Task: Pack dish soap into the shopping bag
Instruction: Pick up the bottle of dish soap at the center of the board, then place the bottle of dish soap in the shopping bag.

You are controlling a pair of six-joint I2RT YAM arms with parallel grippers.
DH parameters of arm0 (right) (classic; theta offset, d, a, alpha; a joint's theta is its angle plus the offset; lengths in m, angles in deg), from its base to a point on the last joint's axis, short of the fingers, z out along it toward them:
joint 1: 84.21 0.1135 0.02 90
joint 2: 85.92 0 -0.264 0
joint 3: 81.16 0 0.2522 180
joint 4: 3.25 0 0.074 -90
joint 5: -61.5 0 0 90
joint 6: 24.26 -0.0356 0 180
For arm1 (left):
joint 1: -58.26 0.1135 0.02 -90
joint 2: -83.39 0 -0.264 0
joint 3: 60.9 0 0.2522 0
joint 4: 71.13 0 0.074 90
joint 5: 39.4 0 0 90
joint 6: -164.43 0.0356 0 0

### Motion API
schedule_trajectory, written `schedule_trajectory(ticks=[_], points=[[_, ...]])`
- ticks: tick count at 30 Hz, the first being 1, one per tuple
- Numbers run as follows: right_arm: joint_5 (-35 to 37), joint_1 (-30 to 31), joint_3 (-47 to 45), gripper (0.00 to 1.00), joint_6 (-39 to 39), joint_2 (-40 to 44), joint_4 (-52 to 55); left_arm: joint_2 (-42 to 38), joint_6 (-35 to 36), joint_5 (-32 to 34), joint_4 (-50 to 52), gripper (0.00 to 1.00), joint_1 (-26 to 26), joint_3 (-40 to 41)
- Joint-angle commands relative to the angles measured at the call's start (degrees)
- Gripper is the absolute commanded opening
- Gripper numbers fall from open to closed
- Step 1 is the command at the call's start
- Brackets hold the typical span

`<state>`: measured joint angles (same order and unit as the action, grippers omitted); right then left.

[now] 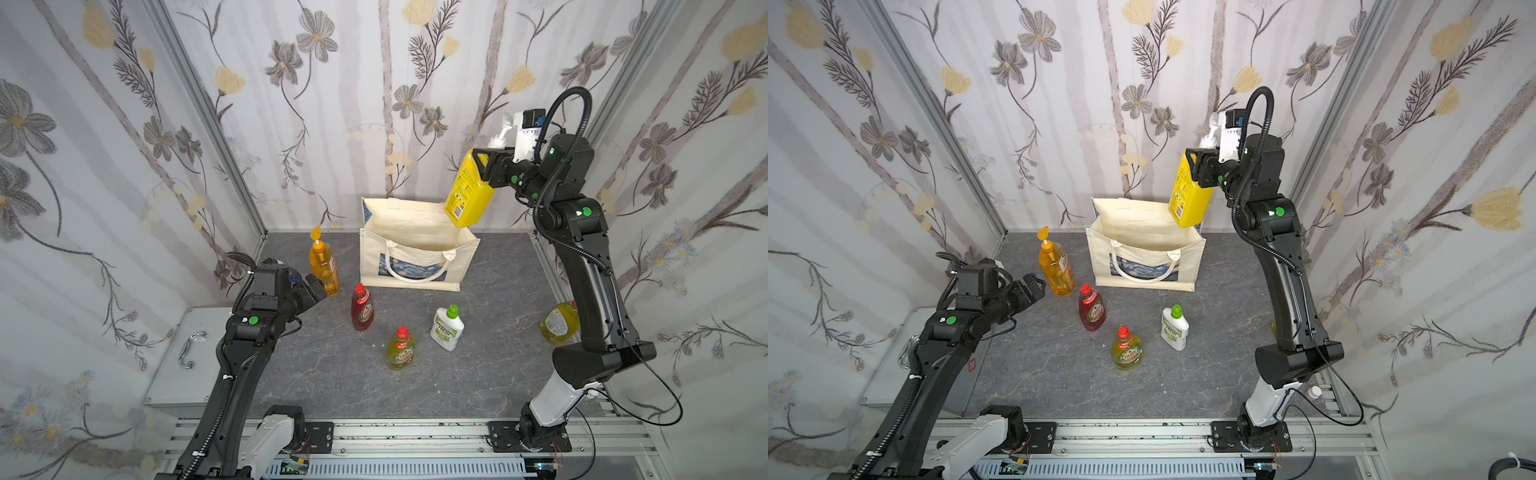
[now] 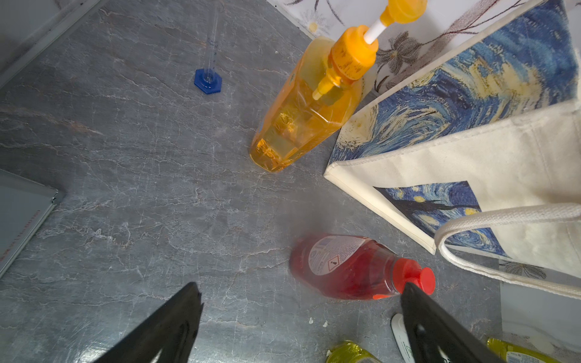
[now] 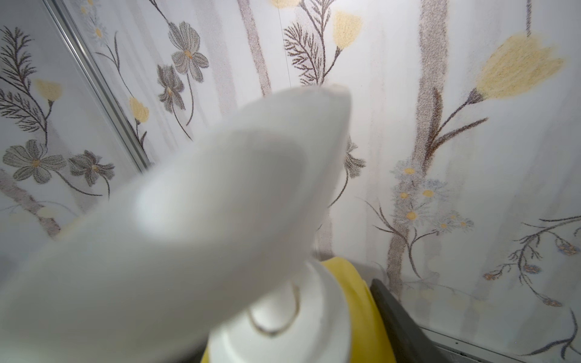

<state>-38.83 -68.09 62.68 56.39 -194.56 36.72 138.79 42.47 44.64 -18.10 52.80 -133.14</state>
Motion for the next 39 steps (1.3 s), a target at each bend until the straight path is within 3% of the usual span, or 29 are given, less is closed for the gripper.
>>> schedule_trajectory(ticks=[1,14,28,39], points=[[0.04,1.82,1.05,0.33,-2.26,-1.27,-17.26,-0.38,-0.45,0.87,-0.07,1.0,0.0,0.12],[5.9,6.5,-6.47,0.33,-3.6,-5.53,-24.37,-0.29,-0.08,1.07,-0.07,1.0,0.01,-0.39],[10.58,6.9,-30.64,0.34,-2.2,0.09,-37.95,0.63,0.06,1.04,-0.37,1.0,0.13,-0.92],[14.46,6.29,-43.58,0.34,3.1,3.75,-47.64,1.81,-0.05,0.6,-0.42,1.0,0.07,-1.59]])
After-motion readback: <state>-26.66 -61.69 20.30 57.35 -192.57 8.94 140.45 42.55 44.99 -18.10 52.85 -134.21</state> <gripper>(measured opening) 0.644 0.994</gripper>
